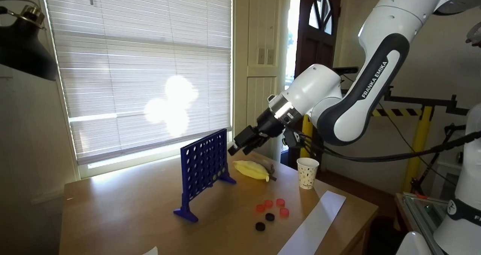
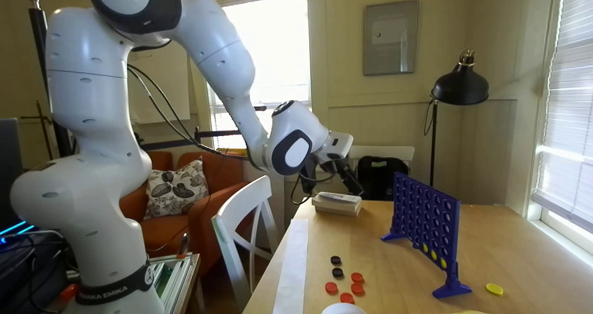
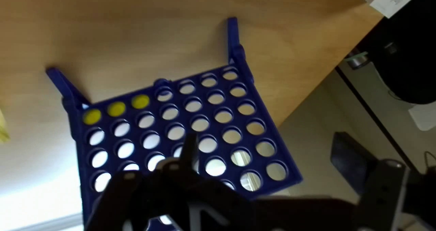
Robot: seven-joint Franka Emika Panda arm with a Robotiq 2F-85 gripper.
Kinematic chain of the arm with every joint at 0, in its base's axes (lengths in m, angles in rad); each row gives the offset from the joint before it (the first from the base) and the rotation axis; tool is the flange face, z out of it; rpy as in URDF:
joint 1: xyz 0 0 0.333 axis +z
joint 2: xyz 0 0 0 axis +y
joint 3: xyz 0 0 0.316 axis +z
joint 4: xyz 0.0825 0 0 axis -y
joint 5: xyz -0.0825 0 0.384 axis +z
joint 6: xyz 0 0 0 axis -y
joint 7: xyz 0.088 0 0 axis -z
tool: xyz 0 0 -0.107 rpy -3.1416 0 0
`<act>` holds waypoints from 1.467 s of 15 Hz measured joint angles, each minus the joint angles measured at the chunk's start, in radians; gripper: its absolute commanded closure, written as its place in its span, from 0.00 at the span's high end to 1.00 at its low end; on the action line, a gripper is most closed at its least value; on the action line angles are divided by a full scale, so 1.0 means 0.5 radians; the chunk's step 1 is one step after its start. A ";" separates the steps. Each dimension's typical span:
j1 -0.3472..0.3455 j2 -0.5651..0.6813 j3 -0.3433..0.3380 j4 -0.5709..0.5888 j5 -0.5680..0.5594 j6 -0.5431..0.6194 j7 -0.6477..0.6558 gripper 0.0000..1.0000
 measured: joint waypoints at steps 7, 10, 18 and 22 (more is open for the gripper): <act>-0.745 0.064 0.436 -0.096 -0.323 -0.233 0.472 1.00; -1.060 0.159 0.655 -0.094 -0.373 -0.273 0.484 1.00; -1.089 0.182 0.692 -0.085 -0.376 -0.280 0.487 1.00; -1.130 0.166 0.716 -0.053 -0.376 -0.494 0.470 1.00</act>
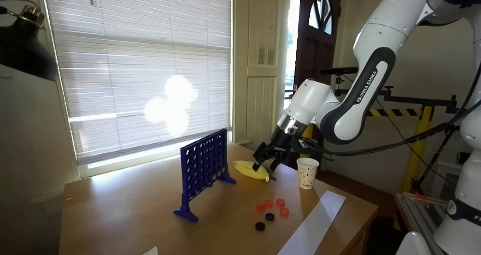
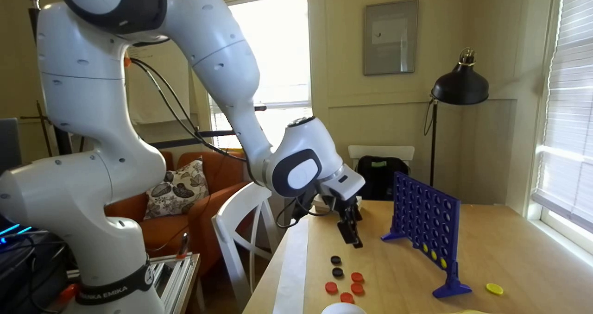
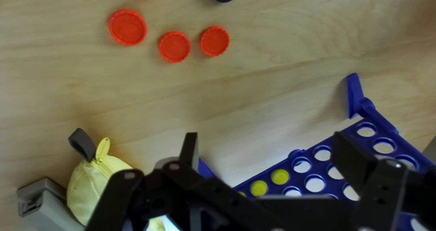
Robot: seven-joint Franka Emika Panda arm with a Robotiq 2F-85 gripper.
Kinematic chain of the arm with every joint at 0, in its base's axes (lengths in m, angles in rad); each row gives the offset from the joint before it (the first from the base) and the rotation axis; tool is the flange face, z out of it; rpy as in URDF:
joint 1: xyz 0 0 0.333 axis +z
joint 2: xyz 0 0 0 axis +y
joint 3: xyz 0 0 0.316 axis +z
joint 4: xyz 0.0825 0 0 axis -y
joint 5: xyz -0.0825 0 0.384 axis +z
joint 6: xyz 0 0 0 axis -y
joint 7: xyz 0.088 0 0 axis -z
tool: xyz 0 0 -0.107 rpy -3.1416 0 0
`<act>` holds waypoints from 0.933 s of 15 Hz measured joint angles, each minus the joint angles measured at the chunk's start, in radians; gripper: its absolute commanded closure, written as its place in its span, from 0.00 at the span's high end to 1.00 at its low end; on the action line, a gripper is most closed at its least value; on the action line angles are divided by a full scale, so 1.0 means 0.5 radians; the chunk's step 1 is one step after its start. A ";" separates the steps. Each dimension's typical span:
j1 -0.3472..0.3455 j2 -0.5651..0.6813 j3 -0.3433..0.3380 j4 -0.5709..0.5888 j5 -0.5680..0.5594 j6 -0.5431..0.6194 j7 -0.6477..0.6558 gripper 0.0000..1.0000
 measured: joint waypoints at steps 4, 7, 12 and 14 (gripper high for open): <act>-0.142 -0.064 0.066 0.083 0.008 -0.346 -0.122 1.00; -0.145 -0.148 -0.015 0.141 0.085 -0.488 -0.358 1.00; 0.436 -0.253 -0.675 0.216 0.633 -0.537 -1.073 1.00; 0.393 -0.252 -0.639 0.264 0.813 -0.613 -1.289 1.00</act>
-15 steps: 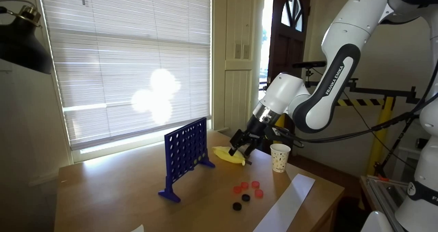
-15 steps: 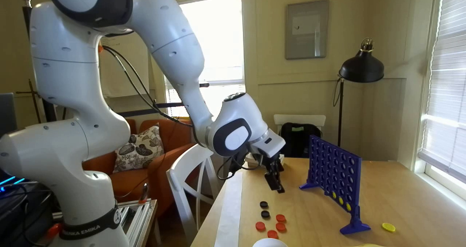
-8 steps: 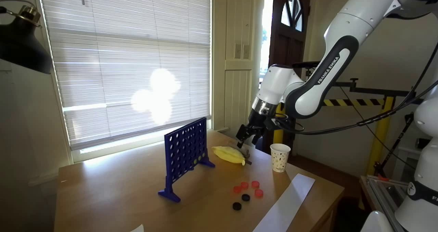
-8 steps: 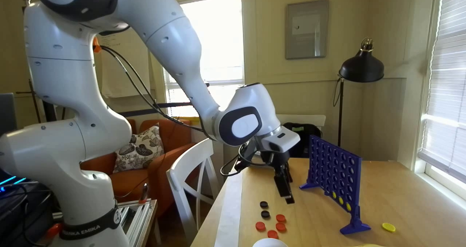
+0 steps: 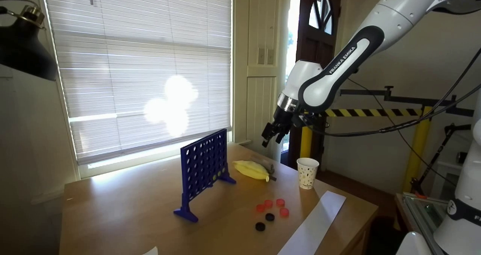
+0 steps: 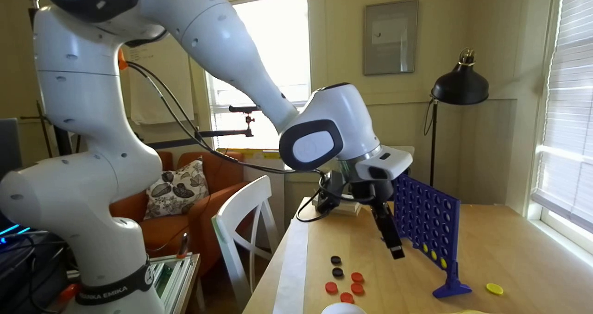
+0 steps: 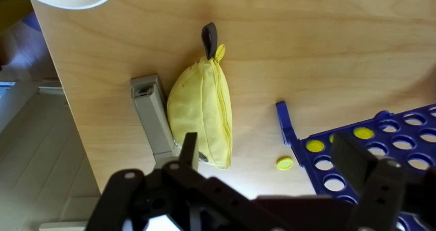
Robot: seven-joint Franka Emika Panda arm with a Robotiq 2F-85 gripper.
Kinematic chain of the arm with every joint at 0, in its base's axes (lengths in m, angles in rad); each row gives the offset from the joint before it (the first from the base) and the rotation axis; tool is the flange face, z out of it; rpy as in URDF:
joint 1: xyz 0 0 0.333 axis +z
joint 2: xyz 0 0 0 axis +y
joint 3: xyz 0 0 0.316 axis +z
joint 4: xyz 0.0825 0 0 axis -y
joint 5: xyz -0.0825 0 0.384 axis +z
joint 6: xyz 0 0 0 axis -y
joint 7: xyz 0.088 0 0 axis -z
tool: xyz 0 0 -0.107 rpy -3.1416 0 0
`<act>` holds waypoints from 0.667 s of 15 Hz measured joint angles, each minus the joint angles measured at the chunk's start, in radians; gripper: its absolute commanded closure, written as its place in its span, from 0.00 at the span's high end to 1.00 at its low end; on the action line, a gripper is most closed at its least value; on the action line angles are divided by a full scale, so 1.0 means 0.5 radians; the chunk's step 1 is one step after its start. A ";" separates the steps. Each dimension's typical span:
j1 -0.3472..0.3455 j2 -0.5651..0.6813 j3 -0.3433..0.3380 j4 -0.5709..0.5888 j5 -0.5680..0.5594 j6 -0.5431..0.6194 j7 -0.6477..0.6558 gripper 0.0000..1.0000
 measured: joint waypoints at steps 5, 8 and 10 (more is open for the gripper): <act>0.292 -0.003 -0.394 0.219 0.269 -0.370 -0.287 1.00; 0.439 0.005 -0.629 0.369 0.269 -0.520 -0.287 1.00; 0.497 0.032 -0.722 0.445 0.269 -0.531 -0.281 1.00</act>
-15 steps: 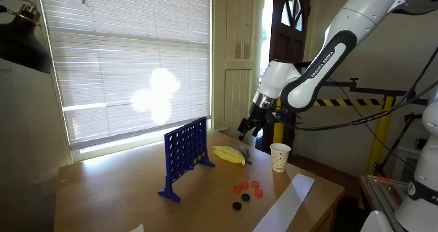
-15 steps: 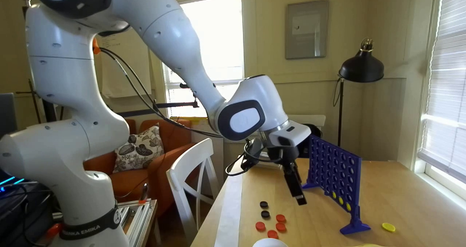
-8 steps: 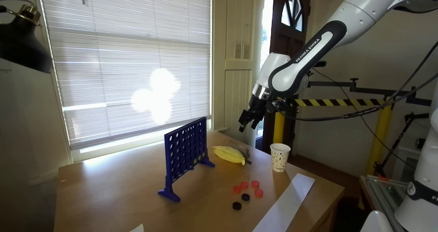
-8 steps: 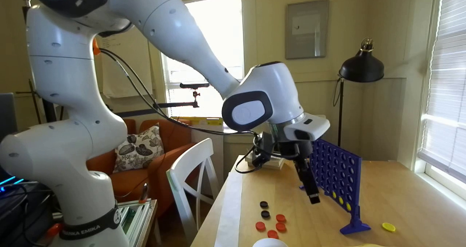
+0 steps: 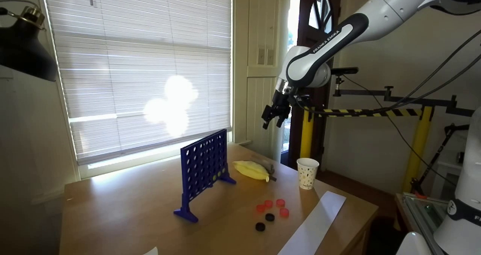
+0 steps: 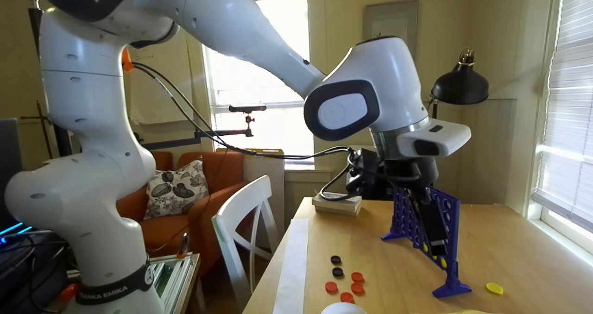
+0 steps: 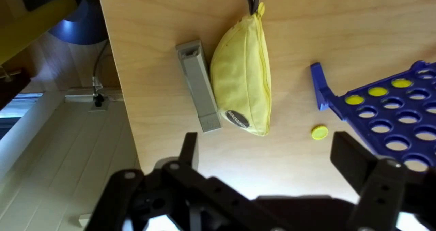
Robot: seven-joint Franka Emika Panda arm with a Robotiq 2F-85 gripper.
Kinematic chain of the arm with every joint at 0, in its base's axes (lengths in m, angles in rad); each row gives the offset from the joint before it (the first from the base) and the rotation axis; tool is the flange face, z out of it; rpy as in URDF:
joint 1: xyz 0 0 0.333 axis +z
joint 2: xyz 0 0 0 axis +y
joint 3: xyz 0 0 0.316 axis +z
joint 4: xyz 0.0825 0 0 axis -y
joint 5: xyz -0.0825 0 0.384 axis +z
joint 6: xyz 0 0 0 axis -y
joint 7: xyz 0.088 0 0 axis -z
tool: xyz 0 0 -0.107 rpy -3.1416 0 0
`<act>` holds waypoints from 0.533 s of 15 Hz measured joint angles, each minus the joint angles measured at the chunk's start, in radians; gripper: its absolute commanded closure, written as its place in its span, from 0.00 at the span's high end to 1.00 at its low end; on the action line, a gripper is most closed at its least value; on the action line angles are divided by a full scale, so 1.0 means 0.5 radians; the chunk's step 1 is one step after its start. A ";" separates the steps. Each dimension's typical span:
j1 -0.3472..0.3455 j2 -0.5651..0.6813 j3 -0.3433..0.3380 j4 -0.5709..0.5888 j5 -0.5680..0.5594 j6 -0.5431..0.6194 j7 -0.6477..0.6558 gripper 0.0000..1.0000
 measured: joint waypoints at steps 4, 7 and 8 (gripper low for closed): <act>0.050 0.084 -0.059 0.094 0.044 0.030 0.017 1.00; 0.055 0.099 -0.061 0.103 0.047 0.032 0.022 1.00; 0.056 0.099 -0.062 0.104 0.047 0.032 0.022 1.00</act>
